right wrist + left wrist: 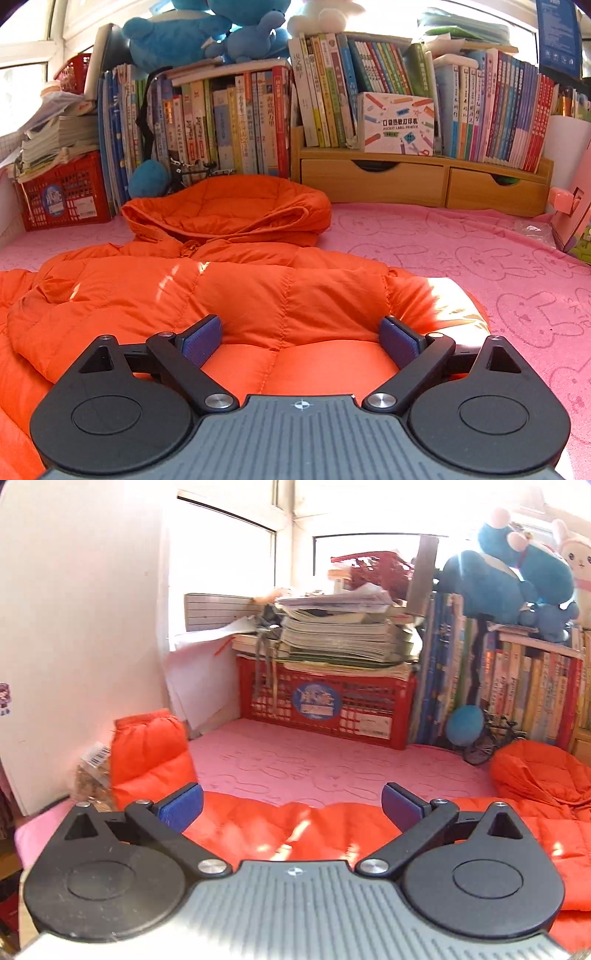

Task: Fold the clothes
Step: 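Grasp the other sleeve cuff with the left gripper and lift it, then lay the sleeve across the jacket front with the left gripper and release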

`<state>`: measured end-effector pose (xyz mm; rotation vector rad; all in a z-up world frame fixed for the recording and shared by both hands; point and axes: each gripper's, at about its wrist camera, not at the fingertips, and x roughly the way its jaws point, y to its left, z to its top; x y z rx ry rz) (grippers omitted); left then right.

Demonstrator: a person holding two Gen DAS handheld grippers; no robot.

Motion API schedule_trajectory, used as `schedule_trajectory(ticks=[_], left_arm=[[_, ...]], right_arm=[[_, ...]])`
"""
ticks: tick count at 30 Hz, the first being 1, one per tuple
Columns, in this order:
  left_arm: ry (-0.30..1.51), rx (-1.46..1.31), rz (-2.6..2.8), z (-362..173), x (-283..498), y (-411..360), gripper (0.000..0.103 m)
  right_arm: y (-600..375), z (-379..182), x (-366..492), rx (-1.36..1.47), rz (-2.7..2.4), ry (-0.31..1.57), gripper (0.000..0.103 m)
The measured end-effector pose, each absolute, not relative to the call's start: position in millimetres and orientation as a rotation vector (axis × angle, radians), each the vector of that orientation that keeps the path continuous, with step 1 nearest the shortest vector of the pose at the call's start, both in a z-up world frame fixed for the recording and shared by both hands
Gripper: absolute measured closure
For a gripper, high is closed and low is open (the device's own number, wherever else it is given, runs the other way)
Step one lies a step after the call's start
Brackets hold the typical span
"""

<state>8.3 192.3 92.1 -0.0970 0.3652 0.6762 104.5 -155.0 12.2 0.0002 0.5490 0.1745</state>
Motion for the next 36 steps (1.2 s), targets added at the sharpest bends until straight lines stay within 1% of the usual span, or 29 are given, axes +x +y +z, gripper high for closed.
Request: schedule_trajectory(ticks=[3,9,10,11,12,13,14,15,16,17,26,32,36], left_arm=[[0.384,-0.090,0.851,93.1,0.8,236.3,0.000],[0.384,-0.104,0.837,76.6,5.1,281.7,0.001],[0.399,-0.148,0.836,71.9,9.1,287.8,0.012],[0.414,-0.192,0.834,67.3,13.1,294.0,0.030],[0.426,-0.236,0.832,62.8,16.2,299.6,0.039],[0.428,-0.276,0.828,58.8,17.4,303.4,0.055],[0.423,-0.308,0.820,55.7,17.3,305.5,0.064],[0.415,-0.335,0.812,53.4,16.2,306.4,0.067],[0.406,-0.356,0.803,51.6,14.9,306.7,0.075],[0.396,-0.359,0.792,51.5,13.3,305.0,0.086],[0.348,-0.242,0.626,71.4,19.9,262.4,0.093],[0.313,-0.331,0.447,89.4,36.9,231.6,0.094],[0.262,-0.330,0.277,111.1,49.6,182.5,0.094]], right_arm=[[-156.0,13.0,106.0,0.001,0.174,0.551,0.009],[-155.0,13.2,107.7,-0.008,0.173,0.560,0.007],[-155.0,13.1,107.9,-0.009,0.173,0.561,0.007],[-154.9,13.1,108.1,-0.010,0.172,0.563,0.006],[-154.8,13.1,108.1,-0.010,0.172,0.564,0.006],[-154.7,13.2,108.1,-0.009,0.171,0.564,0.006],[-154.6,13.2,108.0,-0.009,0.170,0.565,0.006],[-154.6,13.2,108.0,-0.009,0.170,0.565,0.006],[-154.5,13.2,108.0,-0.009,0.169,0.566,0.005],[-154.4,13.1,108.1,-0.010,0.169,0.567,0.005],[-154.9,12.3,109.8,-0.007,0.174,0.576,0.002],[-155.7,11.6,111.0,0.001,0.180,0.580,0.000],[-157.2,10.8,112.0,0.010,0.184,0.588,0.000]])
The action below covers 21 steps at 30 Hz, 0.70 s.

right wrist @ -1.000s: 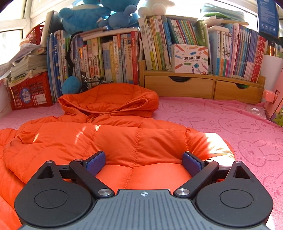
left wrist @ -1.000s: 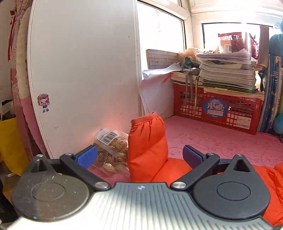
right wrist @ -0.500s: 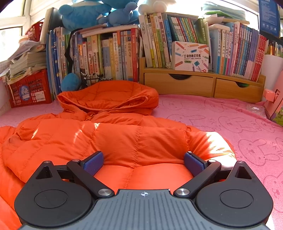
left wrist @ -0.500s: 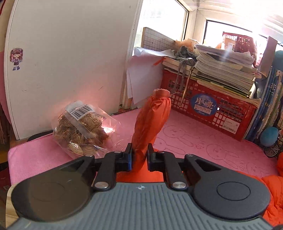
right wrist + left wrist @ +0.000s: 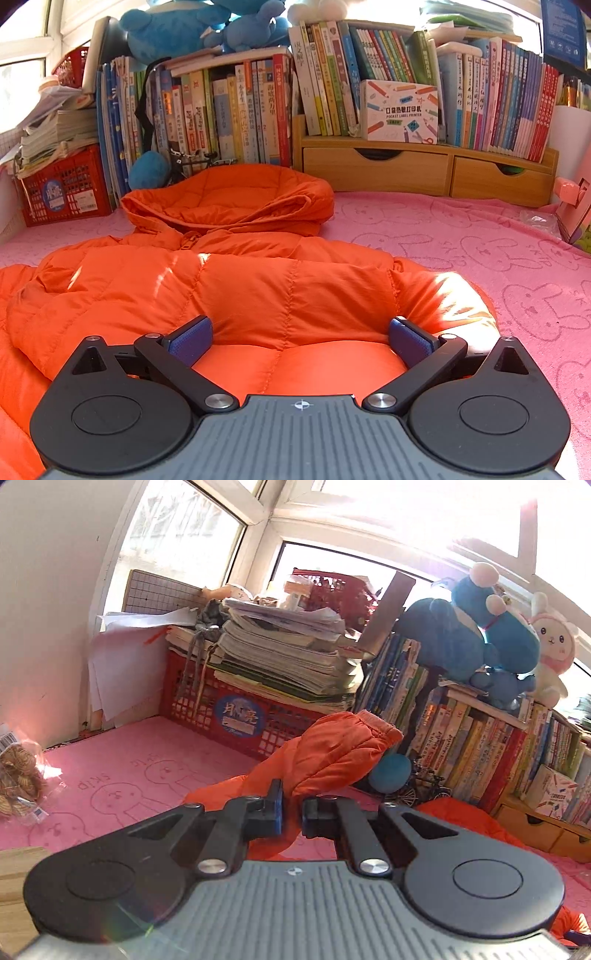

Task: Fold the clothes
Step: 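Lay the sleeve across the jacket front with the left gripper and release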

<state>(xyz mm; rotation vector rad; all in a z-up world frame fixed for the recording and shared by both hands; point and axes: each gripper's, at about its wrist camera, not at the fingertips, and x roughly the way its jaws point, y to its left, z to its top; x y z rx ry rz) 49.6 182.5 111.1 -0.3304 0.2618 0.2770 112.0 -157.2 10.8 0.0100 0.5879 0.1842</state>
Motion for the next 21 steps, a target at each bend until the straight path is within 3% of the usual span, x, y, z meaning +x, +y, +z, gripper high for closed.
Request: schedule_trajectory(ticks=[7,15,18,21], left_arm=[[0.263,-0.296,-0.063,126.5,71.4,56.2,0.094],[0.625,-0.316,-0.205,49.4,112.4,-5.9,0.083],[0.590,-0.322,-0.256,53.2,92.4,3.3,0.072],[0.514,-0.296,-0.268,69.8,61.2,22.3,0.051]], right_arm=[[-170.4,10.4,111.5,0.096,0.204,0.576,0.000],[-210.1,6.0,113.6,0.355,0.188,0.550,0.000],[-212.4,5.9,112.8,0.367,0.191,0.545,0.000],[-216.8,6.1,111.2,0.398,0.200,0.530,0.000]])
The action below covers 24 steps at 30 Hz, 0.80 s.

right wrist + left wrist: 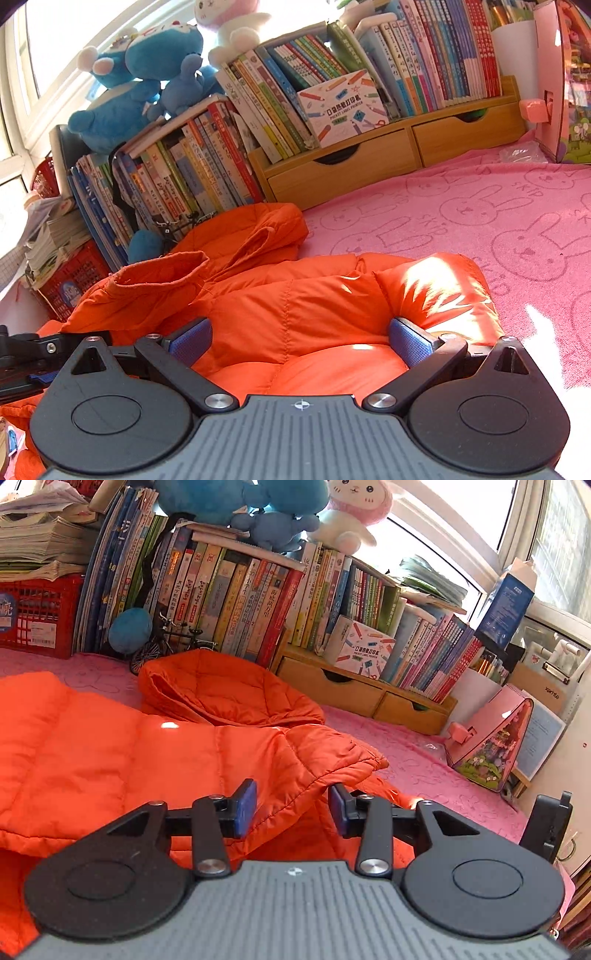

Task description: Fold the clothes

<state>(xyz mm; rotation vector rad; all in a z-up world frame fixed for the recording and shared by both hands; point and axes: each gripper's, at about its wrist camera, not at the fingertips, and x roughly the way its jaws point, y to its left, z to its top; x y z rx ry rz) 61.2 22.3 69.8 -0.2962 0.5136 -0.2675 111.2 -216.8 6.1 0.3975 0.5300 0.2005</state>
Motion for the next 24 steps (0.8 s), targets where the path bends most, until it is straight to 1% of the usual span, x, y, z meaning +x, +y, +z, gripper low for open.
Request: schedule_trajectory(ticks=[1,2,6,9,12,16,18,20,21,22,23,24], left_arm=[[0.488,-0.286,-0.265,74.2,53.0,28.9,0.040],[0.466,-0.274,-0.258,76.2,46.1,36.6,0.037],[0.407,-0.235,-0.177,77.1,16.1,76.8,0.037],[0.402,-0.208,-0.038,72.3,11.6,102.5,0.036],[0.432,-0.230,0.103,64.4,14.7,128.3,0.036],[0.428,-0.269,0.206,56.7,10.7,157.9,0.036],[0.434,-0.285,0.225,53.6,10.6,166.4,0.036],[0.440,-0.291,0.247,50.6,10.4,171.5,0.036],[0.441,-0.294,0.252,49.6,10.2,173.1,0.036],[0.440,-0.297,0.254,49.0,10.0,174.1,0.036],[0.439,-0.299,0.254,48.9,9.9,174.8,0.036],[0.436,-0.296,0.256,49.2,9.8,175.1,0.036]], right_arm=[[-218.9,6.3,109.9,0.414,0.203,0.520,0.000],[-222.0,6.8,107.5,0.436,0.203,0.502,0.000],[-231.6,13.2,93.9,0.537,0.236,0.426,0.000],[-223.3,19.0,93.6,0.565,0.323,0.447,0.000],[-197.1,30.2,97.2,0.478,0.331,0.465,0.000],[-155.0,46.6,87.6,0.295,0.226,0.381,0.000],[-135.8,46.9,96.0,0.224,0.260,0.420,0.000],[-118.1,40.4,114.4,0.226,0.319,0.530,0.001],[-112.9,36.2,121.7,0.247,0.334,0.573,0.005],[-107.4,32.0,128.6,0.266,0.340,0.614,0.017],[-104.4,31.2,131.9,0.274,0.341,0.630,0.034],[-102.2,31.4,134.3,0.283,0.348,0.643,0.044]])
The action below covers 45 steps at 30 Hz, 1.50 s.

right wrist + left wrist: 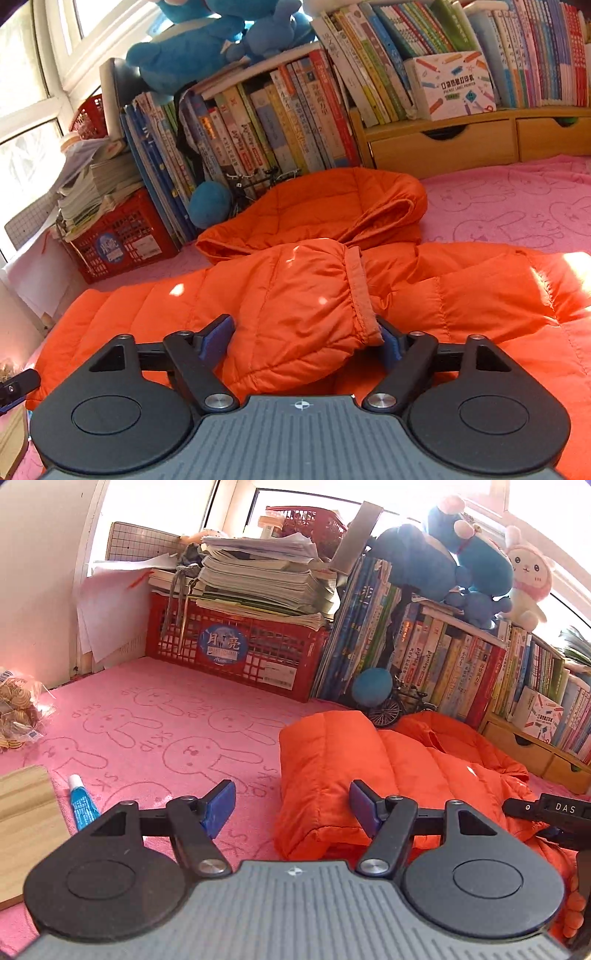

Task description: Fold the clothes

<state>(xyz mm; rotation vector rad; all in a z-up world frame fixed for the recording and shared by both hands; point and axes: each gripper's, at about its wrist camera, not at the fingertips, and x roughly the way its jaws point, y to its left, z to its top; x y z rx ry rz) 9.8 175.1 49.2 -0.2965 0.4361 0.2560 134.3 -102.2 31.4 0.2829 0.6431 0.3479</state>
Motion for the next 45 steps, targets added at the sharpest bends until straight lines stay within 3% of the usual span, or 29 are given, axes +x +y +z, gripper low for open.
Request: schedule_trajectory(ticks=[2,5,12,19,23,30,33,35,39,43,45], left_arm=[[0.428,-0.286,0.263,50.3,10.3,175.2,0.036],[0.417,-0.262,0.276,52.8,14.7,173.8,0.036],[0.460,-0.189,0.293,46.9,38.2,160.4,0.035],[0.407,-0.090,0.259,58.5,41.1,129.6,0.035],[0.363,0.036,0.226,65.7,51.4,101.9,0.030],[0.523,0.097,0.227,36.9,90.2,91.4,0.029],[0.561,0.088,0.227,27.2,94.5,95.6,0.027],[0.568,0.081,0.218,24.4,95.0,98.1,0.025],[0.592,0.048,0.201,20.1,97.5,104.2,0.023],[0.610,-0.017,0.181,18.6,98.1,112.1,0.021],[0.616,-0.045,0.173,17.5,97.9,115.8,0.020]], right_arm=[[-102.8,38.5,131.8,0.294,0.381,0.642,0.077],[-107.5,58.9,115.4,0.235,0.354,0.571,0.085],[-136.2,82.9,74.3,0.026,0.177,0.378,0.087],[-138.1,45.0,74.5,-0.094,0.113,0.468,0.085],[-133.5,25.6,80.7,-0.106,0.110,0.526,0.083],[-126.6,17.3,82.9,-0.174,0.123,0.552,0.080],[-133.8,23.3,77.9,-0.148,0.118,0.545,0.064],[-139.7,32.5,70.9,-0.115,0.104,0.524,0.045],[-132.0,57.1,58.3,-0.100,0.103,0.427,0.034],[-98.6,82.7,56.8,-0.122,0.277,0.309,0.004],[-85.1,90.1,67.5,-0.052,0.435,0.278,0.000]])
